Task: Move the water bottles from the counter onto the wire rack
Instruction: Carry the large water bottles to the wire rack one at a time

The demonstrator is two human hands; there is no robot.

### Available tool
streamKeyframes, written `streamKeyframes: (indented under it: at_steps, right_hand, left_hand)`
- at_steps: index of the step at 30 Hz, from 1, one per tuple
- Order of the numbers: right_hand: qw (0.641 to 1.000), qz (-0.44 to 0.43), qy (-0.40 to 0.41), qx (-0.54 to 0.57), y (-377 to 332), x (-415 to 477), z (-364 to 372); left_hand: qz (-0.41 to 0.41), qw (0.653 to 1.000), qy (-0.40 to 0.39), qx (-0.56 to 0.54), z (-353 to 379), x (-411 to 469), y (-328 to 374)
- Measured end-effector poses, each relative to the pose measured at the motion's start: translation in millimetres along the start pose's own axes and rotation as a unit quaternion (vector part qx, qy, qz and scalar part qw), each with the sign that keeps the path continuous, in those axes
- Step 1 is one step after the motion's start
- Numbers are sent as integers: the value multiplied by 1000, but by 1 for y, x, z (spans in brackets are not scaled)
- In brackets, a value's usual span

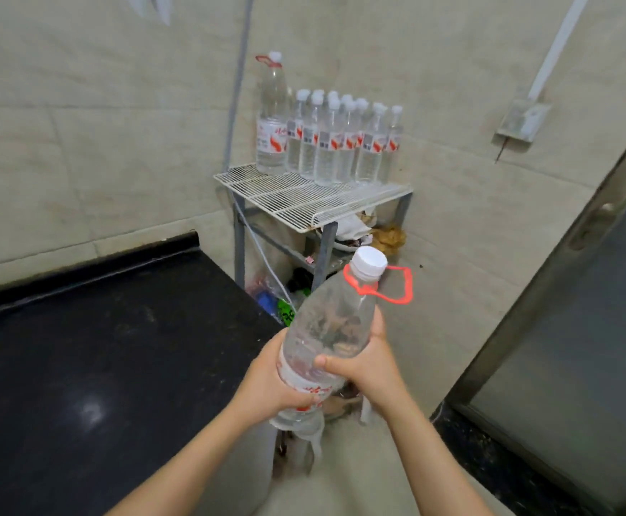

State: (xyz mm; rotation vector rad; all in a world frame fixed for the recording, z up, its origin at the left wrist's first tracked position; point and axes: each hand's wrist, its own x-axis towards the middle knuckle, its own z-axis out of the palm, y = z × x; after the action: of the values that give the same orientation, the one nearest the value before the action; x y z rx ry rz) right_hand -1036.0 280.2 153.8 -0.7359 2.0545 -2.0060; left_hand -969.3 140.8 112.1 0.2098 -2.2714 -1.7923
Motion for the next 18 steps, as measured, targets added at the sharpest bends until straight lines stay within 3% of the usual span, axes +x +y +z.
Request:
streamKeyframes:
  at_steps: [9,15,18]
  right_hand:
    - [991,-75,-95,55,-6,110,12]
    - [980,-130,-145,43,-27,214,33]
    - [973,-160,-159,47,-42,263,33]
  left_hand:
    - [39,986,136,93,-42,70,28]
    - [103,965,233,66,-82,157,46]
    - [142,961,236,13,-88,208,60]
